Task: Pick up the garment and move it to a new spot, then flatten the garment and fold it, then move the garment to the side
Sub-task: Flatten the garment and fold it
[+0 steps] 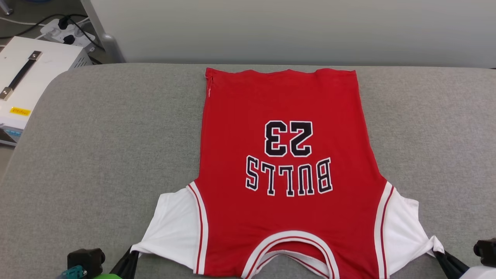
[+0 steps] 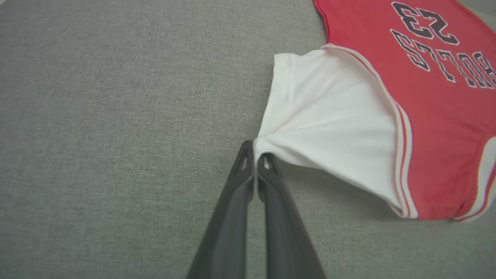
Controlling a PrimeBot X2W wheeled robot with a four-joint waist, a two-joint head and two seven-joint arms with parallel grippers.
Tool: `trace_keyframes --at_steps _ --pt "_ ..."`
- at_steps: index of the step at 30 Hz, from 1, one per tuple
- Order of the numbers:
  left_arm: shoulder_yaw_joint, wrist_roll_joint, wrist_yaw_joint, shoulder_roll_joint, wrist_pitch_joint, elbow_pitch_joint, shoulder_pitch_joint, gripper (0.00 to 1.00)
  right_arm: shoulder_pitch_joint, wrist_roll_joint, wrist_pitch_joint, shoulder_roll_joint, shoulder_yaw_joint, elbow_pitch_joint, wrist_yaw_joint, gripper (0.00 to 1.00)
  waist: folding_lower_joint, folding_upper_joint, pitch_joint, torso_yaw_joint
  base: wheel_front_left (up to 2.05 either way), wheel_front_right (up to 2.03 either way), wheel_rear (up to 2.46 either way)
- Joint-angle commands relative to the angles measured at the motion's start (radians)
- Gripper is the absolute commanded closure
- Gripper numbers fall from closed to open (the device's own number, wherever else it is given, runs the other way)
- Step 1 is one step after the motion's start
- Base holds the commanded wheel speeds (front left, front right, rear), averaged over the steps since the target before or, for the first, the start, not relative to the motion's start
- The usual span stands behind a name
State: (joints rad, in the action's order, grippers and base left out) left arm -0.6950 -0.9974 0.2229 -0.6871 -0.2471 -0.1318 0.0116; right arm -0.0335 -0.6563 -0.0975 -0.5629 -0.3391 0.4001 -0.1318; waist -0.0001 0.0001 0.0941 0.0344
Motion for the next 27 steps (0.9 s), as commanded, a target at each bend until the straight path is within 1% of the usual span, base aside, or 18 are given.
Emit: trace_keyframes --at_steps 1,5,6,7,8,11,13,14,15,18,20,22,23,25,27 --pt "0.005 -0.009 0.012 -0.014 -0.007 0.001 -0.02 1.0 -0.033 -0.007 0.024 -0.007 0.014 -0.016 0.001 1.0 0.0001 -0.0001 0.001 0.004 0.0 0.0 0.0" --pt "0.007 -0.003 0.016 -0.001 -0.009 0.01 -0.017 1.0 -0.084 -0.026 0.084 -0.004 0.047 -0.088 0.001 1.0 0.0001 -0.0001 0.012 0.008 0.0 0.0 0.0" --pt "0.008 0.001 0.016 0.003 -0.009 0.012 -0.013 1.0 -0.088 -0.024 0.095 -0.003 0.06 -0.103 0.001 0.84 0.0001 -0.0001 0.017 0.008 0.0 0.0 0.0" --pt "0.008 0.005 0.016 0.005 -0.009 0.013 -0.008 1.0 -0.09 -0.021 0.104 -0.001 0.07 -0.114 0.001 0.5 0.0001 -0.0001 0.02 0.007 0.0 0.0 0.0" --pt "0.008 0.013 0.017 0.007 -0.01 0.015 -0.001 1.0 -0.089 -0.019 0.117 0.001 0.081 -0.127 0.001 0.0 0.0001 -0.0001 0.026 0.006 0.0 0.0 0.0" --pt "0.01 0.033 0.015 0.014 -0.011 0.025 0.019 1.0 -0.076 0.003 0.139 -0.006 0.119 -0.169 0.001 0.0 0.0001 -0.0001 0.04 0.007 0.0 0.0 0.0" --pt "0.016 0.046 0.016 0.02 -0.012 0.036 0.033 1.0 -0.057 0.011 0.146 -0.015 0.158 -0.219 0.001 0.0 0.0001 -0.0001 0.052 0.011 0.0 0.0 0.0" --pt "0.02 0.054 0.017 0.022 -0.012 0.043 0.041 1.0 -0.04 0.019 0.145 -0.018 0.191 -0.251 0.001 0.0 0.0001 -0.0001 0.062 0.013 0.0 0.0 0.0" --pt "0.037 0.078 0.028 0.031 -0.013 0.069 0.06 1.0 0.026 0.051 0.151 -0.023 0.279 -0.343 0.001 0.0 0.0001 -0.0001 0.094 0.02 0.0 0.0 0.0" --pt "0.052 0.108 0.039 0.042 -0.014 0.104 0.084 1.0 0.141 0.091 0.185 -0.017 0.353 -0.434 0.001 0.0 0.0001 -0.0001 0.138 0.034 0.0 0.0 0.0" --pt "0.057 0.13 0.044 0.049 -0.014 0.126 0.1 1.0 0.237 0.107 0.237 -0.016 0.378 -0.476 0.001 0.0 0.0001 -0.0001 0.171 0.047 0.0 0.0 0.0" --pt "0.061 0.149 0.047 0.058 -0.014 0.147 0.116 1.0 0.344 0.114 0.306 -0.01 0.385 -0.488 0.001 0.0 0.0001 -0.0001 0.207 0.063 0.0 0.0 0.0" --pt "0.062 0.156 0.045 0.062 -0.014 0.155 0.124 1.0 0.394 0.116 0.34 -0.01 0.381 -0.486 0.001 0.0 0.0001 -0.0001 0.225 0.071 0.0 0.0 0.0" --pt "0.067 0.173 0.045 0.074 -0.014 0.169 0.143 1.0 0.509 0.124 0.437 -0.027 0.344 -0.465 0.001 0.0 0.0001 -0.0001 0.265 0.09 0.0 0.0 0.0" --pt "0.068 0.193 0.043 0.087 -0.014 0.179 0.162 1.0 0.635 0.131 0.518 -0.038 0.316 -0.422 0.001 0.0 0.0001 -0.0001 0.303 0.111 0.0 0.0 0.0"
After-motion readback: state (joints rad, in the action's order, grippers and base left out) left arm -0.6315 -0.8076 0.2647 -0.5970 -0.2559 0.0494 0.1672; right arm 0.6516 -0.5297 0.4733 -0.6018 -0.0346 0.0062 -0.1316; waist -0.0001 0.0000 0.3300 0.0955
